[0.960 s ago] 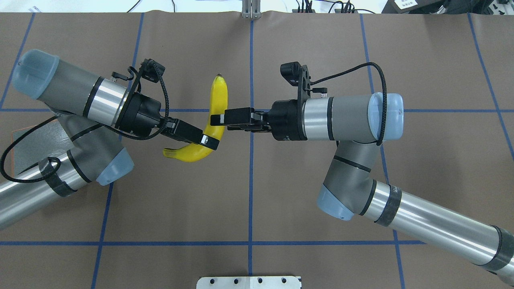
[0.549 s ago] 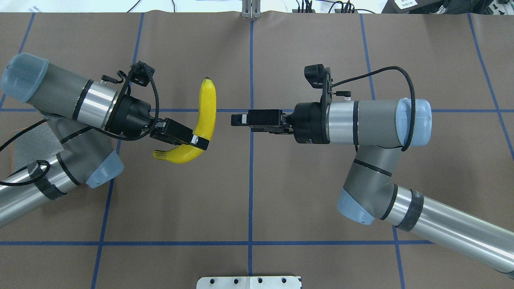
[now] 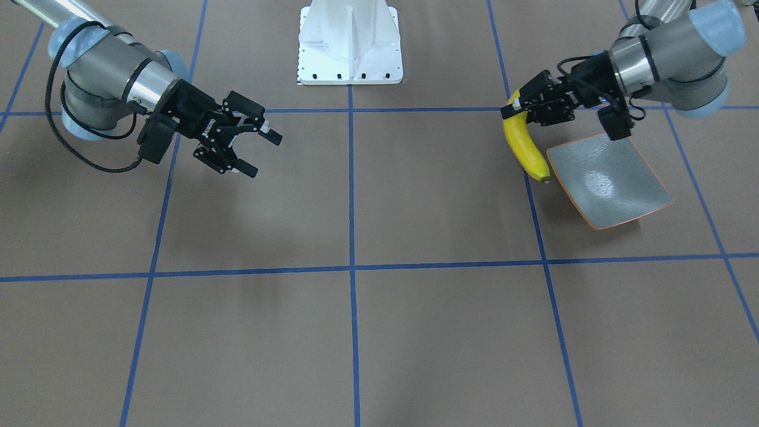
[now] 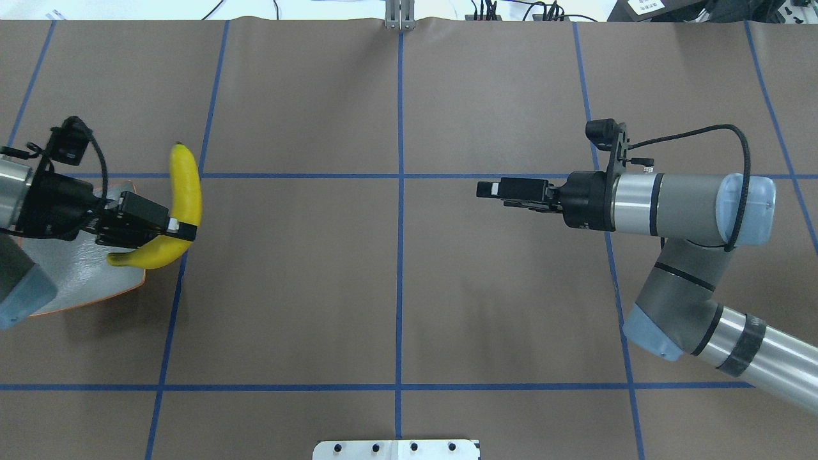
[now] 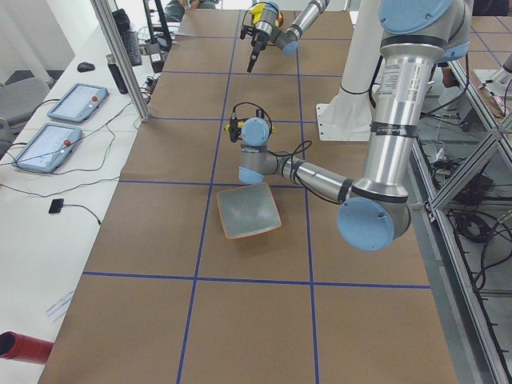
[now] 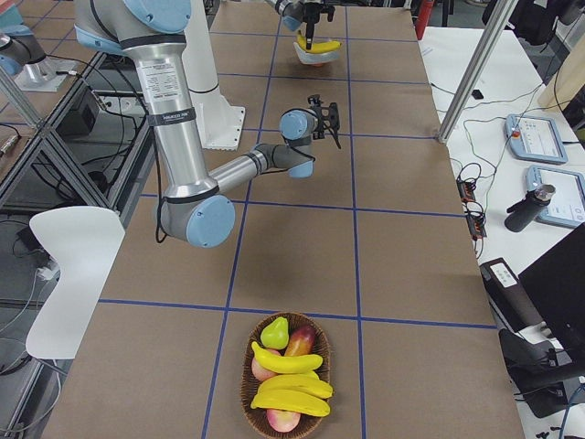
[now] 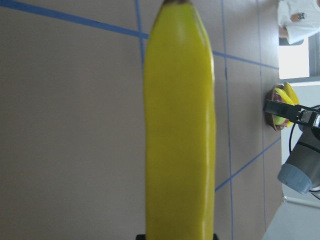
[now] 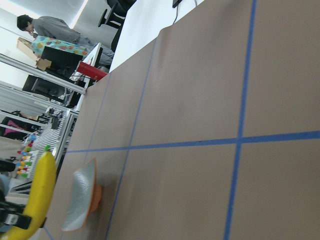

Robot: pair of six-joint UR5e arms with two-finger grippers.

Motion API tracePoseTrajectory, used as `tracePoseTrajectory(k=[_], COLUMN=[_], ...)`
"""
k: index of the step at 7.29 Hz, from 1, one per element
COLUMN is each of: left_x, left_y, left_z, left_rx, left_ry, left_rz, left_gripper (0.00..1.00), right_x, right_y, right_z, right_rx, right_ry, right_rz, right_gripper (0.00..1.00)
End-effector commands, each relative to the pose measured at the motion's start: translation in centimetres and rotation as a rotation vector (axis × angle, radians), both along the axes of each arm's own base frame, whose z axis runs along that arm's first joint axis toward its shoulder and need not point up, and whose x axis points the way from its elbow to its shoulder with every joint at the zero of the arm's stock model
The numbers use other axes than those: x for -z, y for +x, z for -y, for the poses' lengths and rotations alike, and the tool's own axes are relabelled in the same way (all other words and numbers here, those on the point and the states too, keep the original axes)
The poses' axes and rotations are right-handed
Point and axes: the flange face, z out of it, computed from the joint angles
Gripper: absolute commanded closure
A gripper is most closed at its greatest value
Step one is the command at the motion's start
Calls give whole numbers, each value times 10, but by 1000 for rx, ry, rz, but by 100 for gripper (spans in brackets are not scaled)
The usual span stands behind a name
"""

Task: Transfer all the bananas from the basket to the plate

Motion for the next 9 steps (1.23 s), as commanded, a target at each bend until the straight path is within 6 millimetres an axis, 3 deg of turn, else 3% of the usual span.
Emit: tracePoseTrajectory(k=[1, 3, 4, 5, 8, 9], left_x=[-62, -81, -102, -112, -129, -144], left_y=[-53, -52, -51, -48, -34, -38], left_z=[0, 8, 10, 13, 13, 11], left_rx=[98, 106, 120, 112, 78, 84], left_ry=[-178, -261, -234, -183, -252, -265], left_rz=[127, 226, 317, 383, 470, 495], left_gripper=[100, 100, 100, 100, 100, 100], right_x=[-25, -36, -36, -40, -48, -55], right_y=[39, 35, 47, 46, 45, 50], right_z=[42, 51, 60, 64, 67, 72], right_rx=[-83, -101, -113, -114, -121, -128], right_ry=[-51, -68, -56, -64, -72, -82], right_rz=[-175, -263, -281, -318, -336, -346], right_gripper=[0, 0, 0, 0, 0, 0])
